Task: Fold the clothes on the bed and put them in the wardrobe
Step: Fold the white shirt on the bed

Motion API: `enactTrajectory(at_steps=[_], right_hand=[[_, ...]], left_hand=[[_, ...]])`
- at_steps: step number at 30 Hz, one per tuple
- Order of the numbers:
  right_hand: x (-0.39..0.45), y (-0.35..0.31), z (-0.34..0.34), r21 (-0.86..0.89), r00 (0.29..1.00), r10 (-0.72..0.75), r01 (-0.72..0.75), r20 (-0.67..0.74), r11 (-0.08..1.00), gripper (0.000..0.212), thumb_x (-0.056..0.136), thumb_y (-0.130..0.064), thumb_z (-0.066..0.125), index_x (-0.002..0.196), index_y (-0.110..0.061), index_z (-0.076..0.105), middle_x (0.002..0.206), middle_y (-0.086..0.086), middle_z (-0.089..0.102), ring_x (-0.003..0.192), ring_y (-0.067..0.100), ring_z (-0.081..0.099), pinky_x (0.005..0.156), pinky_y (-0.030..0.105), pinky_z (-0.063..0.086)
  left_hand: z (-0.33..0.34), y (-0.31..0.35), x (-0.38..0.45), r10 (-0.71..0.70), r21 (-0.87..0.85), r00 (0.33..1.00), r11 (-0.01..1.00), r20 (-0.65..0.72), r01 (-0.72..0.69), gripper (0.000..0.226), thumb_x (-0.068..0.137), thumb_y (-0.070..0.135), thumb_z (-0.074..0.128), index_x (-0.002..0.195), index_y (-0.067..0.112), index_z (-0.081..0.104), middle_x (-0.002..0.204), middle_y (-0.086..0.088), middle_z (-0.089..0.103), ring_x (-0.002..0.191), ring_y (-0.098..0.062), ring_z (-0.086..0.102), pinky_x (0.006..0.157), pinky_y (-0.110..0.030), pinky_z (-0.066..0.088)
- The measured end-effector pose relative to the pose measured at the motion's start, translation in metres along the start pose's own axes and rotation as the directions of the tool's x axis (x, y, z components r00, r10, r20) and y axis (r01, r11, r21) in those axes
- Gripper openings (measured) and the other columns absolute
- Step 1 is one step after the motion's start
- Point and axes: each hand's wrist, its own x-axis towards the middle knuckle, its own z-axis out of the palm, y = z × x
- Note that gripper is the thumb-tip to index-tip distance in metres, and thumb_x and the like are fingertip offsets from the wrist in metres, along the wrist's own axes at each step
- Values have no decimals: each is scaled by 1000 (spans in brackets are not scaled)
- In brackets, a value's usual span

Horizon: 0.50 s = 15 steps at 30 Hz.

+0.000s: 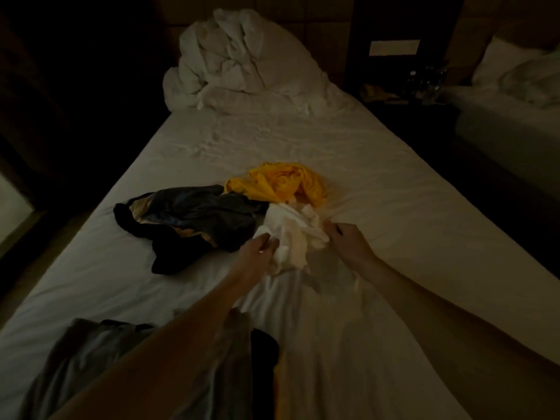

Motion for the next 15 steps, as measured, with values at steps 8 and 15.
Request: enactTrajectory(at_steps=[8,15], right_hand=[[-95,-107,-69,413,960,69,-181,272,892,57,90,-63,46,105,-14,71,100,7,75,88,18,71,69,27,56],[-195,-173,-153,484,905,-173,-40,388,874,37,77,-17,73,113,-16,65,102,5,74,95,24,71,77,36,58]], left_hand=[[-39,84,-88,-195,-594,971,768,140,240,42,67,50,66,84,13,56,88,-16,50,80,-30,52,74,-40,43],[-47,147,-183,153,105,896,971,418,-215,47,74,53,76,116,42,58,122,13,61,110,-8,59,88,-28,52]])
